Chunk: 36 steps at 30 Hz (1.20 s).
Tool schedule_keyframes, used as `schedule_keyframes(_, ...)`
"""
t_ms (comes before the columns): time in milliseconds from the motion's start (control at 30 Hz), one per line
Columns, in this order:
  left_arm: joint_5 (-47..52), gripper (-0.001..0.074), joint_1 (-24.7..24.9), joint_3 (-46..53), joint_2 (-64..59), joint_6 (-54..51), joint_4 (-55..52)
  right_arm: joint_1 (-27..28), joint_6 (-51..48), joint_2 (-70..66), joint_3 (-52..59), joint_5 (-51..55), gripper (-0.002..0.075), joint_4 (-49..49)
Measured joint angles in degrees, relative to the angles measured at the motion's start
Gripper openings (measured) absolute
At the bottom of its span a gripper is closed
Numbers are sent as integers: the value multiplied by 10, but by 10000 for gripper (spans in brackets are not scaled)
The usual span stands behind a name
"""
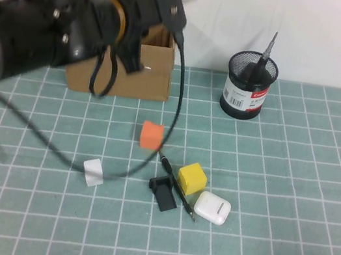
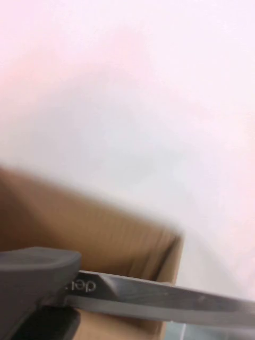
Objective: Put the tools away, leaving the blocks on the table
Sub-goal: Place the Scissors into the box
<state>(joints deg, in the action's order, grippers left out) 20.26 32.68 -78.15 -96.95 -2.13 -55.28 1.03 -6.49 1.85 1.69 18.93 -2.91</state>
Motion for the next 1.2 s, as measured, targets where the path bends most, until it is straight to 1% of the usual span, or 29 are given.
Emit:
schedule_keyframes(167, -25, 83, -40, -75, -72, -14, -17, 0, 0, 0, 0, 0, -7, 0)
schedule_keyframes(333, -37, 83, -66, -115, -143, -48, -33, 0, 0, 0, 0, 0, -7, 0)
schedule_keyframes(500, -38, 83, -73, -126, -180, -54, -56, 0, 0, 0, 0, 0, -7, 0)
schedule_keyframes(633, -38, 83, -74, -129, -180, -57, -65, 0, 0, 0, 0, 0, -7, 0)
schedule_keyframes(867, -11, 85, -74, -130, -180, -91, -66, 0, 0, 0, 0, 0, -7, 0)
schedule_keyframes(967, -2, 120, -74, -130, -180, -92, -64, 0, 0, 0, 0, 0, -7, 0)
schedule_keyframes(1133, 10, 246, -74, -130, -174, -92, -60, 0, 0, 0, 0, 0, -7, 0)
schedule_keyframes(1200, 14, 271, -74, -130, -168, -92, -59, 0, 0, 0, 0, 0, -7, 0)
